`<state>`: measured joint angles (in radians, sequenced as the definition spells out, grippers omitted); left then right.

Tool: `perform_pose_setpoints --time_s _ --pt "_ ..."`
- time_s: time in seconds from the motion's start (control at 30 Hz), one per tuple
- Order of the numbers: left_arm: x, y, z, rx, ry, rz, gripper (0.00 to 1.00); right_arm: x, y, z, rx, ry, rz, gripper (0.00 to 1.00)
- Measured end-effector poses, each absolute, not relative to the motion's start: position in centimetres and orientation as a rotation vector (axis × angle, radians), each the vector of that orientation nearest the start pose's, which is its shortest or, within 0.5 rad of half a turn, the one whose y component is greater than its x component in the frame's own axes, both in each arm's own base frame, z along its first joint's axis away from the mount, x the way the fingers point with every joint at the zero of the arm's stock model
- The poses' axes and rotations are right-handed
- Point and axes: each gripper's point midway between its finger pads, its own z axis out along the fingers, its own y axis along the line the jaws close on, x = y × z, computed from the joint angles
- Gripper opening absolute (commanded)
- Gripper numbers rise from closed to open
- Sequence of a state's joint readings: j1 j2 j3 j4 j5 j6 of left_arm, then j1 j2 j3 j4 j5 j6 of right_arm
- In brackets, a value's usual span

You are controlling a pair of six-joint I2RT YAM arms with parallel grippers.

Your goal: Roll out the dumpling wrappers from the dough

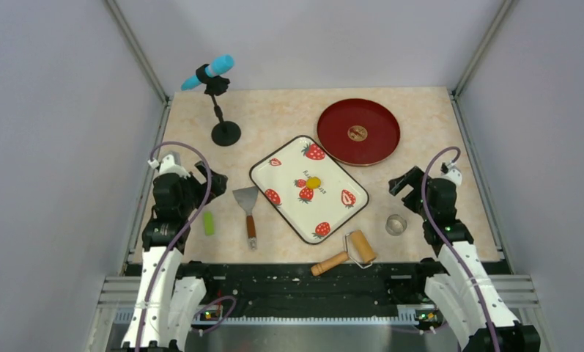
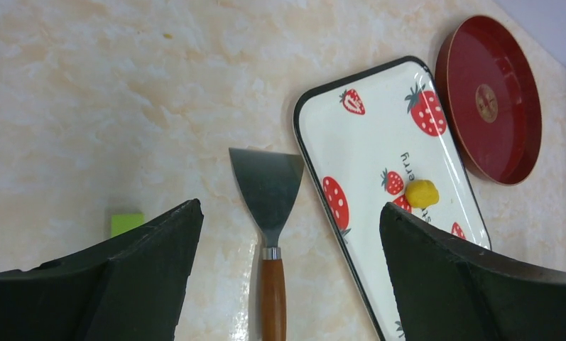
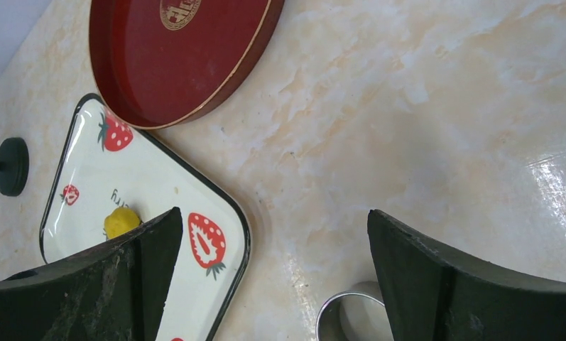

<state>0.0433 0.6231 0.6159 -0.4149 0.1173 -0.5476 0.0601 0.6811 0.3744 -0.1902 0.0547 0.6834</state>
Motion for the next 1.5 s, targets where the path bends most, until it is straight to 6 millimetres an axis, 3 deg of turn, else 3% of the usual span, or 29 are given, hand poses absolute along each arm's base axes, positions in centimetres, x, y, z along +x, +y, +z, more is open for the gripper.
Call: perform_pose_setpoints --time_s 0.1,0.37,0.7,0.83,0.97,1.13,1.27,1.5 --pt "26.1 -3.4 18.3 -0.511 1.997 -0.452 0.99 27.0 3.3 11.5 0.67 1.982 0.397 0.99" --pt "25.9 -3.1 18.7 -0.494 1.978 -0.426 0.99 27.1 3.3 11.6 0.661 1.976 0.396 0.99" --pt "26.3 -2.6 15.0 -0.57 2.123 -0.38 0.99 27.5 3.4 10.5 0.67 2.015 0.388 0.99" --pt "26.4 -3.5 14.7 -0.554 2.145 -0.435 0.98 27.4 3.4 9.6 0.679 2.047 0.38 0.99" --pt "27.0 -4.8 14.0 -0.565 2.172 -0.53 0.94 27.5 3.5 9.7 0.679 2.043 0.384 0.99" --pt "27.3 -7.3 11.4 -0.617 2.279 -0.688 0.89 27.6 3.5 9.8 0.683 2.037 0.388 0.99" --pt "26.7 -10.4 9.6 -0.612 2.373 -0.8 0.88 27.6 3.5 9.6 0.685 2.045 0.389 0.99" --pt "26.3 -15.4 8.6 -0.545 2.449 -0.941 0.85 27.5 3.8 9.1 0.683 2.071 0.398 0.99"
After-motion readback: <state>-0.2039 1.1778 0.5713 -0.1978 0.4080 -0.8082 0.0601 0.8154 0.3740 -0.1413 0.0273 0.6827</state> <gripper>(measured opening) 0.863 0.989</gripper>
